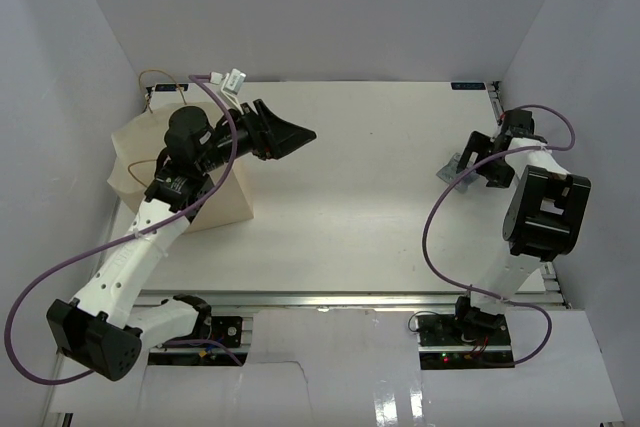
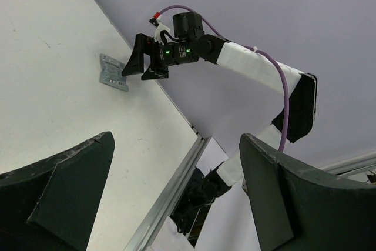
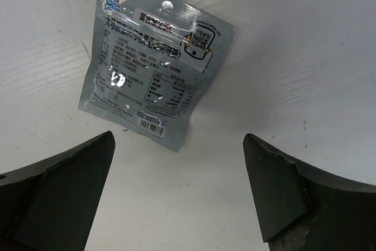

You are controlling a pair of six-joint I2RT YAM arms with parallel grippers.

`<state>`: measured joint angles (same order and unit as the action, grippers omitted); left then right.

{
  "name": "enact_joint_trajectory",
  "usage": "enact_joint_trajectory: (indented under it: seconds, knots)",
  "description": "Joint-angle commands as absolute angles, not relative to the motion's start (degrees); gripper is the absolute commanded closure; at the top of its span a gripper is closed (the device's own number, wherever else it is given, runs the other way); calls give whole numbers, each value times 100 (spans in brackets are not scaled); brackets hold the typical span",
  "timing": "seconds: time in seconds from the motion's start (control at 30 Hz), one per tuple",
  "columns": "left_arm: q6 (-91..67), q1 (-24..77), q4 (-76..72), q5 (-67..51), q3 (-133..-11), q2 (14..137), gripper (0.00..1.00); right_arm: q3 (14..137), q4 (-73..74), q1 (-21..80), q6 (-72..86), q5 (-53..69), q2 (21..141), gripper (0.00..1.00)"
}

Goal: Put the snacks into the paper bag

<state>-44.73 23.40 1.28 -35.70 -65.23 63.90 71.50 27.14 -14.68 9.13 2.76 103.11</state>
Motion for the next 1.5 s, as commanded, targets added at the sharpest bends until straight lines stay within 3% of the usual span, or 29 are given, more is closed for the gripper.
enact_joint_trajectory:
  seconds: [0.0, 0.83, 1.03, 1.23, 1.47]
  knots:
    - [-4509, 2434, 44, -3323, -6451, 6240, 2, 7453, 2628, -1441, 1116, 501, 10484, 4]
    - [-4342, 2575, 79, -3199, -6961, 7022, 2, 7963, 2558, -791, 1117, -351, 11601, 7]
    - [-4289, 2575, 140, -3164, -7031, 7119, 2, 7910, 2540, -773, 879, -729, 11795, 22]
    - [-4236, 2566, 176, -3190, -7207, 7268, 2, 7893, 2540, -765, 738, -651, 11856, 49]
    - [-4210, 2575, 202, -3129, -7233, 7225, 2, 7866, 2566, -791, 519, -55, 11576, 71]
